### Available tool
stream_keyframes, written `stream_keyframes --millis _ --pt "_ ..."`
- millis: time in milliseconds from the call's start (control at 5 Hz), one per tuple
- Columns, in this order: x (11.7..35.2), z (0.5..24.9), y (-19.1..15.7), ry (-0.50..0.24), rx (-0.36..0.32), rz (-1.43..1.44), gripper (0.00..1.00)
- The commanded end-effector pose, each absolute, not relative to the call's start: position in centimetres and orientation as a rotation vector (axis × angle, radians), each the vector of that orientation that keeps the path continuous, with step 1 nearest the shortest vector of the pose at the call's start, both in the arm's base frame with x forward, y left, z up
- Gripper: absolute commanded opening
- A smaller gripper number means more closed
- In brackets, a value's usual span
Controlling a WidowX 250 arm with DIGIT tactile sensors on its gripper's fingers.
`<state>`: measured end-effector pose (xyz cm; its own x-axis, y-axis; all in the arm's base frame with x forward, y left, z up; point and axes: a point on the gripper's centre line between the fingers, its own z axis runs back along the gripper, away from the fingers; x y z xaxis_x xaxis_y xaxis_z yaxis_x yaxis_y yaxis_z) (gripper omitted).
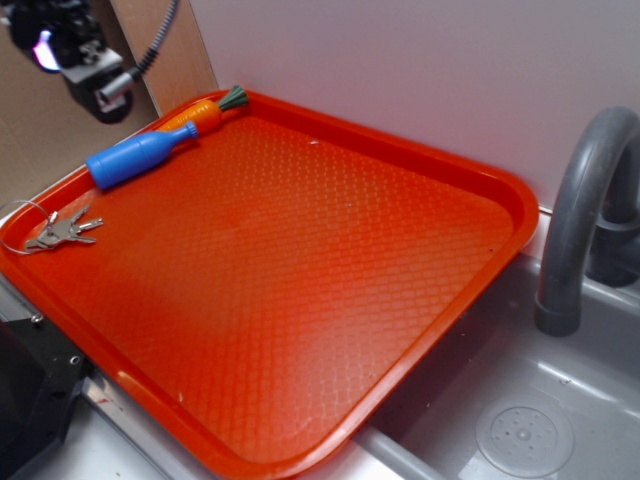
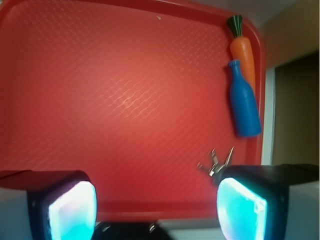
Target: Grab the silver keys.
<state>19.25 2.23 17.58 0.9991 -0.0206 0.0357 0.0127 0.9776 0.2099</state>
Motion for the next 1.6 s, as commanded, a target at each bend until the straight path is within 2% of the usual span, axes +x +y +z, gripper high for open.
stream_keyframes --millis 0,200,400,600,1000,1200,1400 --pt "18.3 16.0 5.5 -0.001 0.184 -0.323 1.0" --pt "16.7 14.9 8.9 0.058 0.163 -0.298 1.0" --pt "16.1 14.0 10.3 0.096 0.174 -0.257 1.0" --pt "14.9 12.5 13.3 0.13 0.141 -0.199 1.0" --pt "13.3 10.2 13.0 0.147 0.142 -0.208 1.0" --pt "13.2 8.8 12.4 0.18 0.16 -0.222 1.0" --pt "13.1 7.9 13.3 0.147 0.249 -0.163 1.0"
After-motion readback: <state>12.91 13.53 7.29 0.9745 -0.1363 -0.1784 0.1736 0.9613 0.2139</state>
